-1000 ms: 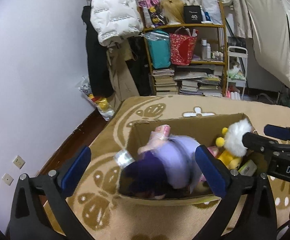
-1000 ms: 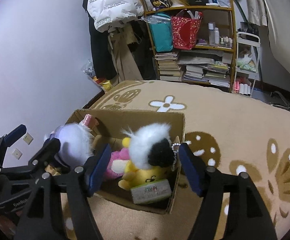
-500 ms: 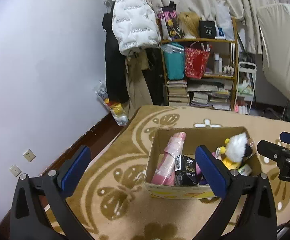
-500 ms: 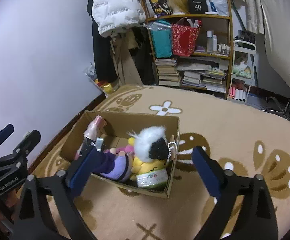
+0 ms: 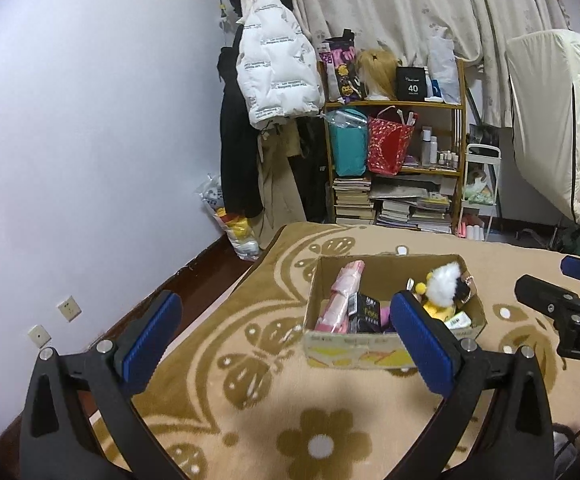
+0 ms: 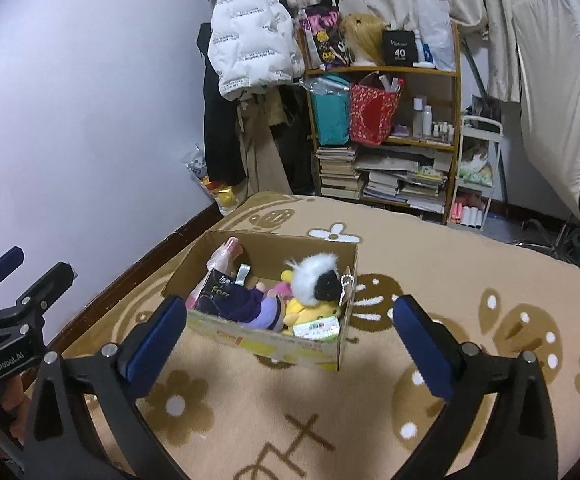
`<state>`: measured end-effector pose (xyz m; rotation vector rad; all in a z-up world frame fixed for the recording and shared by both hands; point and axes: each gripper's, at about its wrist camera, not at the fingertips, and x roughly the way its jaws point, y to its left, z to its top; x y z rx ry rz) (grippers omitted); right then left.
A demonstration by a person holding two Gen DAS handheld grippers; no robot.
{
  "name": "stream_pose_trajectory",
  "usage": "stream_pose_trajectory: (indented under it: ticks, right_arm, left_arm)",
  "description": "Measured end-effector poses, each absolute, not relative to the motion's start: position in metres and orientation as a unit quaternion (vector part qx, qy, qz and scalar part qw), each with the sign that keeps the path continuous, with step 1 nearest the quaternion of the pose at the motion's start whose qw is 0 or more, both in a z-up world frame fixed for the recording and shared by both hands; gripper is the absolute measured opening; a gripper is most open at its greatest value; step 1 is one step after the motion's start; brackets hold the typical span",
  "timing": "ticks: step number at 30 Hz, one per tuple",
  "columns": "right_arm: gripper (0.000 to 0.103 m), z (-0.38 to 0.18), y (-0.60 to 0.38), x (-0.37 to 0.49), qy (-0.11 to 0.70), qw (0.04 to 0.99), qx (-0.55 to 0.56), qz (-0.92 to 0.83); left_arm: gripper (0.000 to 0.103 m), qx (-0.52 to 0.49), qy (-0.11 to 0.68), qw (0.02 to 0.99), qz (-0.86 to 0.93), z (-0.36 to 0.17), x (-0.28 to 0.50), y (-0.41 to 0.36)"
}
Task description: Organize soft objects
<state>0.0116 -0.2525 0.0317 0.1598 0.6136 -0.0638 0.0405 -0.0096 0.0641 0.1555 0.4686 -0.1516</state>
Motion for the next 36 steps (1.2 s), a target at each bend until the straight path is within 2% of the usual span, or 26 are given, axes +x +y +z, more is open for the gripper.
stream_pose_trajectory:
  ticks: [12, 36]
  right_arm:
    - [0.103, 0.029, -0.242, -0.046, 0.248, 0.965, 0.07, -0.046]
    - [0.103, -0.006, -0.257, -0.051, 0.263, 0.957, 0.099, -0.069]
  left_arm:
    - [0.103, 0.079, 0.222, 0.969, -0.077, 0.056, -0.01, 0.01]
    - [0.103, 0.077, 0.249, 0.96, -0.102, 0.018, -0.009, 0.001]
